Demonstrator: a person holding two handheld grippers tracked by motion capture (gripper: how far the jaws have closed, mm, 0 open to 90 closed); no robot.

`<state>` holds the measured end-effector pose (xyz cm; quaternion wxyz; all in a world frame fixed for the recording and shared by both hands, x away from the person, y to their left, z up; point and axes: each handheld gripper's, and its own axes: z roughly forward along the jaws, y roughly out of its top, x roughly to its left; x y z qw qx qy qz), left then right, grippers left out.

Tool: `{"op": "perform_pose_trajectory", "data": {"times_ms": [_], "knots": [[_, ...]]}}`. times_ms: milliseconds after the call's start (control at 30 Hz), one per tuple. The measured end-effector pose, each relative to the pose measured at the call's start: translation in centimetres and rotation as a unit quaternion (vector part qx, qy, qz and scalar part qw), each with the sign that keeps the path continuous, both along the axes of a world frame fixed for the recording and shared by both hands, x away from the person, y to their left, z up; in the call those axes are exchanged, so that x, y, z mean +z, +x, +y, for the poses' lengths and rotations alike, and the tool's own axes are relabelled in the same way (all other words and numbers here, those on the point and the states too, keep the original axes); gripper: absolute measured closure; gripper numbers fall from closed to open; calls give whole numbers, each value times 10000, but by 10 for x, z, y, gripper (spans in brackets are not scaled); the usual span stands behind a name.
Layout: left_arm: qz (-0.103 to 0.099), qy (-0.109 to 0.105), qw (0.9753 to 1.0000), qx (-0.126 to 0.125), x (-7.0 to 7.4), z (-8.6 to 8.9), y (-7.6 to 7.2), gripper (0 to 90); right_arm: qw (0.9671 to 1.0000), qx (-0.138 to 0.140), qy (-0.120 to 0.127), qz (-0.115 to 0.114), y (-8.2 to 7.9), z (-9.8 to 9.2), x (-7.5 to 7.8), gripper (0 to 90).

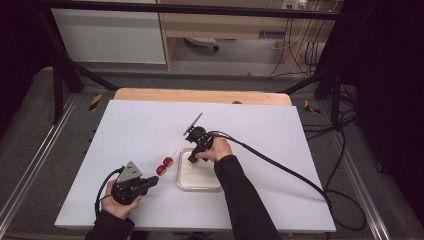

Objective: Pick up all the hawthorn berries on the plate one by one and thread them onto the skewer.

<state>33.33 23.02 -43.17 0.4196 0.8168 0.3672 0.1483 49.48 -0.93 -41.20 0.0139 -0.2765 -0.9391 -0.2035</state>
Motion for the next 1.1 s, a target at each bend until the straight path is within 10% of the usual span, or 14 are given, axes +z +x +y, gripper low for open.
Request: {"op": "perform_pose_trajectory", "data": {"times_ms": [633,867,1100], "knots": [[-23,-4,10000,17,1,-1,-1,885,9999,-136,29,20,-3,0,3,615],[-69,-21,10000,35,2,-2,-3,884,9985,-358,399,-141,-17,-8,27,616],[-112,-50,9999,53,3,-3,-5,884,9902,-772,1145,-197,-36,-24,38,618]]}}
